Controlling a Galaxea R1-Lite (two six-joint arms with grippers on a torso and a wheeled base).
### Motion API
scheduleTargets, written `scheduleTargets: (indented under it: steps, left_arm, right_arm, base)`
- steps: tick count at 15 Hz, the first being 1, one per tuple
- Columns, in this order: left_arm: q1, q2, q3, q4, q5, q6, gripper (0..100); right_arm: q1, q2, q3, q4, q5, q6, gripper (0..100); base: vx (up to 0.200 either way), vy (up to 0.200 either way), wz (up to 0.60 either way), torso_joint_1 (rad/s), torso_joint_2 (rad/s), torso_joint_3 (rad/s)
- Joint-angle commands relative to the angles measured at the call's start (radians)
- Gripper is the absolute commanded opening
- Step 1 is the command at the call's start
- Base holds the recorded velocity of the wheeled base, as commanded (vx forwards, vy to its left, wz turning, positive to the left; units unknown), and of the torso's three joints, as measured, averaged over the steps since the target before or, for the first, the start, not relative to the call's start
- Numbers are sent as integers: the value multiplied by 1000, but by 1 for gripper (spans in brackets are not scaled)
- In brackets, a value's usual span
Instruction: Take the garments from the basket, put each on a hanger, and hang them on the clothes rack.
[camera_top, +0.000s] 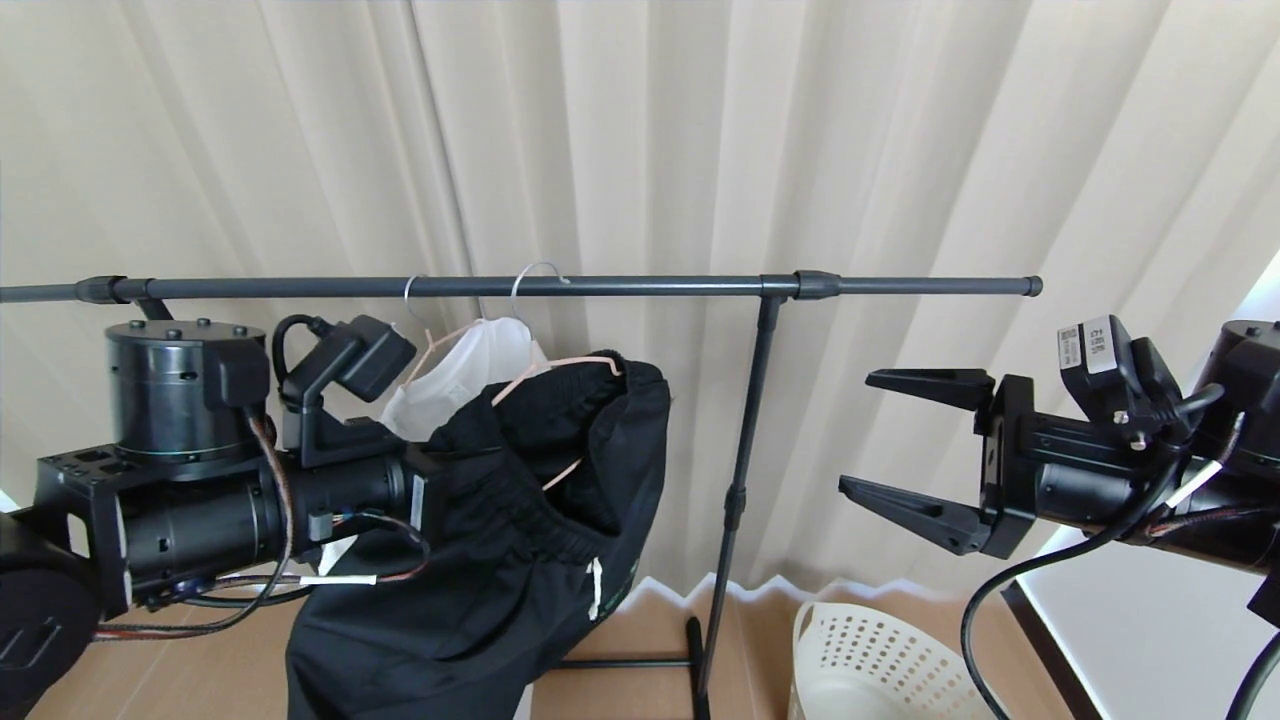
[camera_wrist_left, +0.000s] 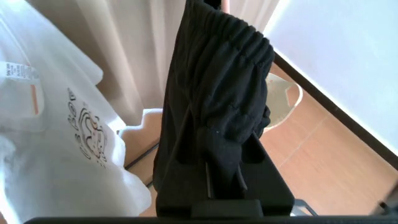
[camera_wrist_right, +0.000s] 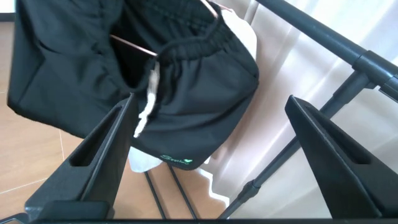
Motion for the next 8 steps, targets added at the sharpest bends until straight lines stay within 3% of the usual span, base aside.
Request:
scheduleTargets:
  steps: [1, 4, 8]
  left_arm:
    - [-3, 95, -5, -41, 2, -16, 0]
    - [-11, 164, -11, -133, 5, -36, 0]
    - [-17, 236, -84, -148, 52, -128, 0]
  right_arm:
    - [0, 3, -2, 0, -1, 0, 100]
    - [0, 3, -2, 0, -1, 0, 100]
    - [0, 5, -2, 0, -1, -2, 100]
  base:
    - [0, 0, 0, 0, 0, 0]
    - [0, 0, 0, 0, 0, 0]
    - [0, 0, 0, 0, 0, 0]
